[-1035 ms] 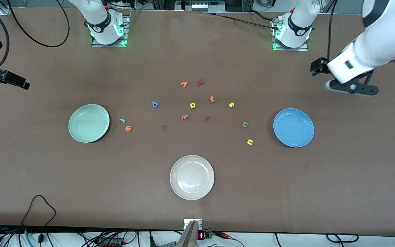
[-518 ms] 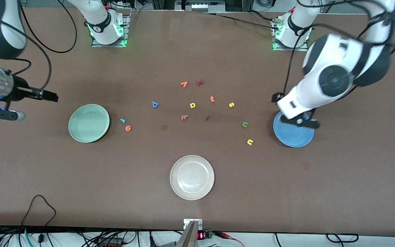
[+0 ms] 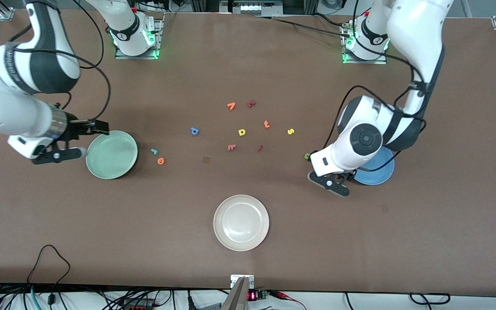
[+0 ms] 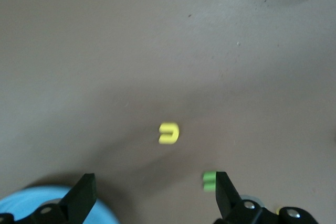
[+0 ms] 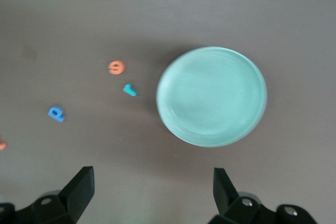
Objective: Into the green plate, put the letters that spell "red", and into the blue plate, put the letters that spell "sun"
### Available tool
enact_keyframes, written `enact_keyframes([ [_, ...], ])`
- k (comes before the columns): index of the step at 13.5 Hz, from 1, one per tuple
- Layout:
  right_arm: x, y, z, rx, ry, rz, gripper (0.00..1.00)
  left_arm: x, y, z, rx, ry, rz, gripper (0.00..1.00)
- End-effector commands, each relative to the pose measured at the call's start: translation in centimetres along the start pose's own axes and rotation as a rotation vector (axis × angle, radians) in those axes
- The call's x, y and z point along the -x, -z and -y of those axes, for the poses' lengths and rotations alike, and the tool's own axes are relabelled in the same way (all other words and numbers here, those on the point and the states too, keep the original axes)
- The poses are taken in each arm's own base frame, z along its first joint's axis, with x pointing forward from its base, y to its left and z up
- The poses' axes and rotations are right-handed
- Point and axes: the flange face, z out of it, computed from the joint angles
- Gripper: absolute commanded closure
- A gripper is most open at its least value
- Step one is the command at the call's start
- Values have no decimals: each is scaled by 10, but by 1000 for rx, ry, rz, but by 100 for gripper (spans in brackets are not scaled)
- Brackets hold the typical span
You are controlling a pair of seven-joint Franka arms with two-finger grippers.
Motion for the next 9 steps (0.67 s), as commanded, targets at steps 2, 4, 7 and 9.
enact_keyframes([
  [2, 23, -39, 15, 8, 48, -58, 0, -10, -49, -4, 3, -32, -2, 0],
  [4, 24, -56, 17, 4, -168, -98, 0, -7, -63, -4, 6, -31, 15, 3],
  [7, 17, -68, 16, -11, -345, -137, 0, -5, -81, -5, 7, -32, 22, 10],
  [9, 11, -81, 20, -14, -438, -136, 0, -7, -88, -5, 6, -32, -1, 12],
])
